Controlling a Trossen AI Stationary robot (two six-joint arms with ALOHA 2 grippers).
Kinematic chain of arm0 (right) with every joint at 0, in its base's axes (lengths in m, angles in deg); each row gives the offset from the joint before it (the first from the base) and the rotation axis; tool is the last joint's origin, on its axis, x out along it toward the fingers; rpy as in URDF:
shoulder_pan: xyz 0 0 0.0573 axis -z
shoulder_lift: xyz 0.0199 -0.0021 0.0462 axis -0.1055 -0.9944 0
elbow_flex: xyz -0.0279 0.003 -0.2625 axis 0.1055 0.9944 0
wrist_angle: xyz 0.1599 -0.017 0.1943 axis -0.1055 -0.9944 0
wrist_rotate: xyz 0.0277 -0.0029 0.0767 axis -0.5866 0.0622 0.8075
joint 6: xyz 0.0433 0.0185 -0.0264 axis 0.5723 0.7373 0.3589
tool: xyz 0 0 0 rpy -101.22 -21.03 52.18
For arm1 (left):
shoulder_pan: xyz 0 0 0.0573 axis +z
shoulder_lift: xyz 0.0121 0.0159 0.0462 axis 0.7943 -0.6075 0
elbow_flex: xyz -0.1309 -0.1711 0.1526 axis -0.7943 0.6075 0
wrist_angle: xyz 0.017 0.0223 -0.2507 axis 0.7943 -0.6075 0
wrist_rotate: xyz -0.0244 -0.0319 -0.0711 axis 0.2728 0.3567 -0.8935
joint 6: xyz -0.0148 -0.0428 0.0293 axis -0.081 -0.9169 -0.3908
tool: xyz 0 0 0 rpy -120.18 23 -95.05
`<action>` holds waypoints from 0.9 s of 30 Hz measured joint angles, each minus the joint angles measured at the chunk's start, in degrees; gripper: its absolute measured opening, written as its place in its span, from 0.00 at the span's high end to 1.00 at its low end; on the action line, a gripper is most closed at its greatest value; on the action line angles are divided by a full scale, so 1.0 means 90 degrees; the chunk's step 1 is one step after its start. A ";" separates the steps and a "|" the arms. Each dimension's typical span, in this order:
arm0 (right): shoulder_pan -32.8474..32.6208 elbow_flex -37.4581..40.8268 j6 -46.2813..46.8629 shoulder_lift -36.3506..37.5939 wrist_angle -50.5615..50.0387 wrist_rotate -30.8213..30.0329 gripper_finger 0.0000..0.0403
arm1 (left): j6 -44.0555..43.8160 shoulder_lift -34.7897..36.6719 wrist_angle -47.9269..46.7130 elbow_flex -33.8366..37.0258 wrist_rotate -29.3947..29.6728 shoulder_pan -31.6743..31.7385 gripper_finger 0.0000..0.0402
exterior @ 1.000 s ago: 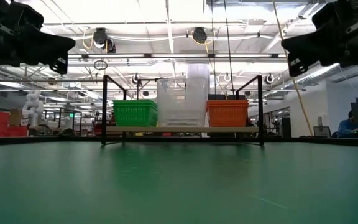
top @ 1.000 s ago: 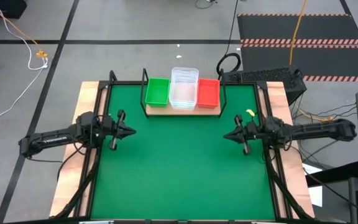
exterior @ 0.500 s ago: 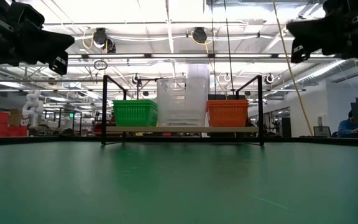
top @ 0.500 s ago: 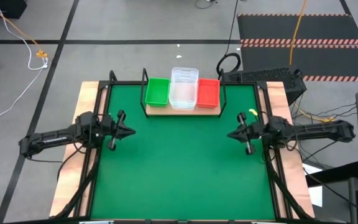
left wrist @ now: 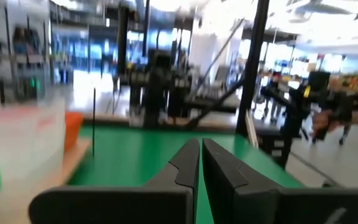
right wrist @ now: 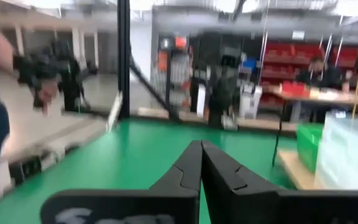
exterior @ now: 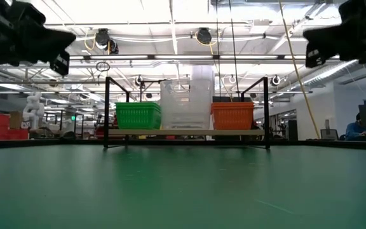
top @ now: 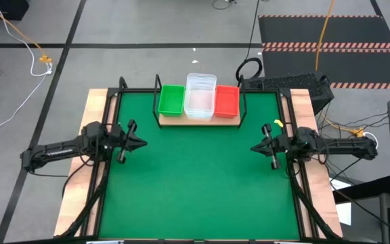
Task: Stack baskets on shelf by color
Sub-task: Return to Home Position
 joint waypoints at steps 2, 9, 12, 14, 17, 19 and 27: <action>0.0000 0.0000 -0.0146 0.0295 -0.0495 -0.0017 1.00 | 0.0049 0.0000 -0.0336 0.0000 -0.0002 0.0000 0.95; 0.0000 0.0000 0.0301 0.0793 -0.0916 -0.1330 1.00 | 0.0675 0.0000 -0.1300 0.0000 -0.0004 0.0000 0.95; 0.0000 0.0000 0.0890 0.0795 -0.0817 -0.1318 1.00 | 0.0896 -0.0093 -0.1340 -0.0002 -0.0034 -0.0020 0.95; -0.0012 0.0000 0.1191 0.0774 -0.0842 -0.1310 1.00 | 0.0885 -0.0102 -0.1230 0.0000 -0.0038 -0.0025 0.95; -0.0012 0.0000 0.1328 0.0776 -0.0800 -0.1299 1.00 | 0.0653 -0.0102 -0.0868 0.0000 -0.0045 -0.0084 0.95; -0.0012 0.0000 0.1288 0.0776 -0.0802 -0.1306 1.00 | 0.0458 -0.0102 -0.0671 0.0000 -0.0046 -0.0184 0.95; -0.0010 -0.0002 0.1201 0.0776 -0.0813 -0.1325 1.00 | 0.0618 -0.0107 -0.1242 0.0000 0.0329 -0.0557 0.95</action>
